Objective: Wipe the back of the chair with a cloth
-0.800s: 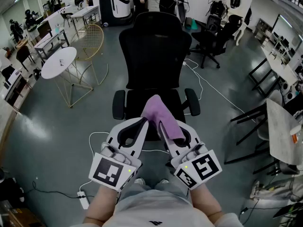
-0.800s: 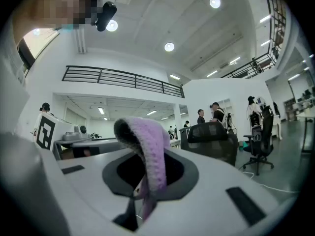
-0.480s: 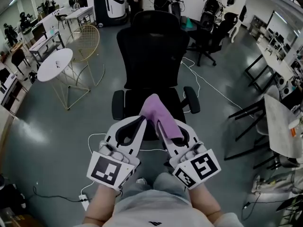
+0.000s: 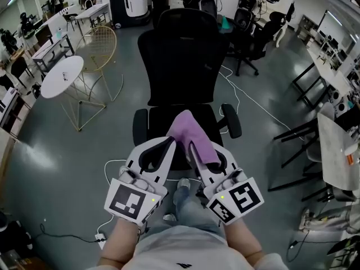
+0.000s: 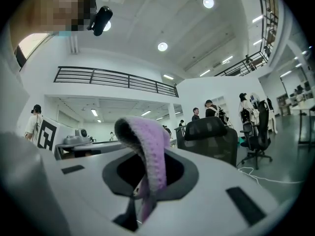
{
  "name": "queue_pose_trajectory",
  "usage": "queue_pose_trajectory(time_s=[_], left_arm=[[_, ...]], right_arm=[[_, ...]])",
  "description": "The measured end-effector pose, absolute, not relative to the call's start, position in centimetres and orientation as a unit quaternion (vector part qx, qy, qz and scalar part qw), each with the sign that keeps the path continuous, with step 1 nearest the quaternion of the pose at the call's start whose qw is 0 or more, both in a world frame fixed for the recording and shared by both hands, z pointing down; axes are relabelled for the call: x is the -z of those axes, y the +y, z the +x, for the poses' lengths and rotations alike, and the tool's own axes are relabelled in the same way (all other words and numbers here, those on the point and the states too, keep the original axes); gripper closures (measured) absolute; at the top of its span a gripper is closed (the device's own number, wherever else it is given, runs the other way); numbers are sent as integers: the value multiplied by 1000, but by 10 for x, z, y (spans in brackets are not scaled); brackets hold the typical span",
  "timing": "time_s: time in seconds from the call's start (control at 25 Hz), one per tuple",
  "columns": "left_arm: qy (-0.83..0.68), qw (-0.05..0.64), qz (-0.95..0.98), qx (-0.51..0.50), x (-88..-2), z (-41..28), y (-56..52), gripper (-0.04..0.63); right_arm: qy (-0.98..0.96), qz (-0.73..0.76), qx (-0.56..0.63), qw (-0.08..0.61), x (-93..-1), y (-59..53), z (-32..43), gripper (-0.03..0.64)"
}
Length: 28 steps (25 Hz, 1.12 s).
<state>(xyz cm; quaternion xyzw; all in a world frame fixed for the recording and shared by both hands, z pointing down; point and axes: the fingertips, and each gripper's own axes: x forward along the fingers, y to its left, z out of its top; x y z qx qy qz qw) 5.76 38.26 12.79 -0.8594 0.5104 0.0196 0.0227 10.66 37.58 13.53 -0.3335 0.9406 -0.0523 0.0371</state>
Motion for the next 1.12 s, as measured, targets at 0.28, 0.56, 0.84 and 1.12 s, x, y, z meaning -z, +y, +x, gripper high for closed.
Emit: queue_pose_trajectory(time_s=[0.28, 0.56, 0.84, 1.12], left_arm=[[520, 27, -854, -16, -125, 46, 304, 582], [540, 34, -841, -16, -114, 40, 213, 581], [552, 29, -833, -16, -115, 30, 164, 583], [540, 15, -841, -19, -123, -2, 127, 583]], right_arm=[[948, -315, 37, 17, -137, 298, 88, 568], [955, -292, 54, 19, -129, 203, 83, 571], [959, -278, 56, 15, -131, 151, 71, 571], [952, -298, 71, 10, -141, 116, 46, 571]])
